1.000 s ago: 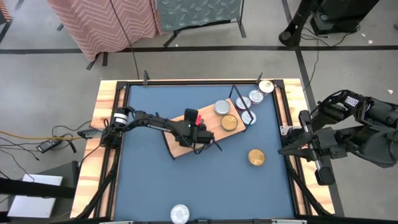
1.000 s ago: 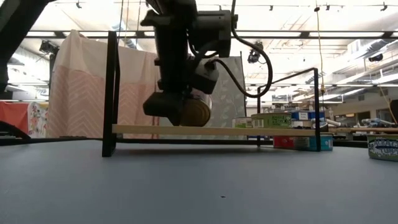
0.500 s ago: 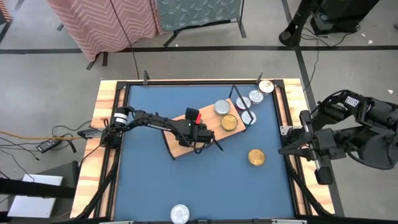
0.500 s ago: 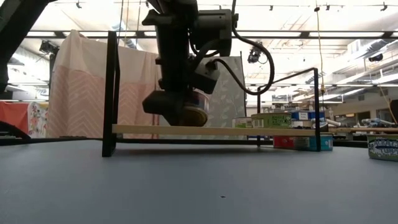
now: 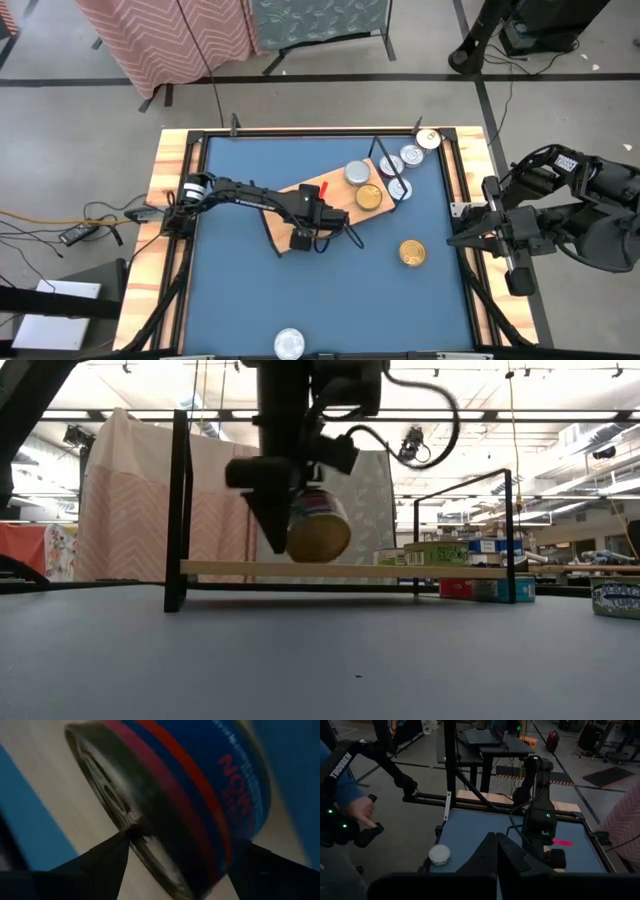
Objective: Stack canned seafood by type on shelf
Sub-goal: Put the blue/pink tuna can on the shelf
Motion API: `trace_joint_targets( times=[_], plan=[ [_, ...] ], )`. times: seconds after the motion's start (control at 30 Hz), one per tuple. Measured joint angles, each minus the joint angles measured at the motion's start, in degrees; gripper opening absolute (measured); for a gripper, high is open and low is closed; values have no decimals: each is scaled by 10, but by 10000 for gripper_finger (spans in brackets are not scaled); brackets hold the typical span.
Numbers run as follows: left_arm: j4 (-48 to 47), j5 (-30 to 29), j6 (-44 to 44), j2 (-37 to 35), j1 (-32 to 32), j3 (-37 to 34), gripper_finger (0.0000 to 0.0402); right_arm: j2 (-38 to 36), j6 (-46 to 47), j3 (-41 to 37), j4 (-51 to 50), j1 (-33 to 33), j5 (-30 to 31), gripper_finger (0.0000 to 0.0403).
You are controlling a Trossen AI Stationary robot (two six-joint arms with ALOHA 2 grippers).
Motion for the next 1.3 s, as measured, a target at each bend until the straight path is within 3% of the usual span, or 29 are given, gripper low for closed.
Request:
trace_joint_targets(
  times=[0.93,1.3],
  plan=[
    [-7,-32,-26,-1,-13,-2,296,5,7,0,1,10,-3,5],
    [19,-16,-28,-1,3,52,296,6,11,0,1,15,4,5]
  ],
)
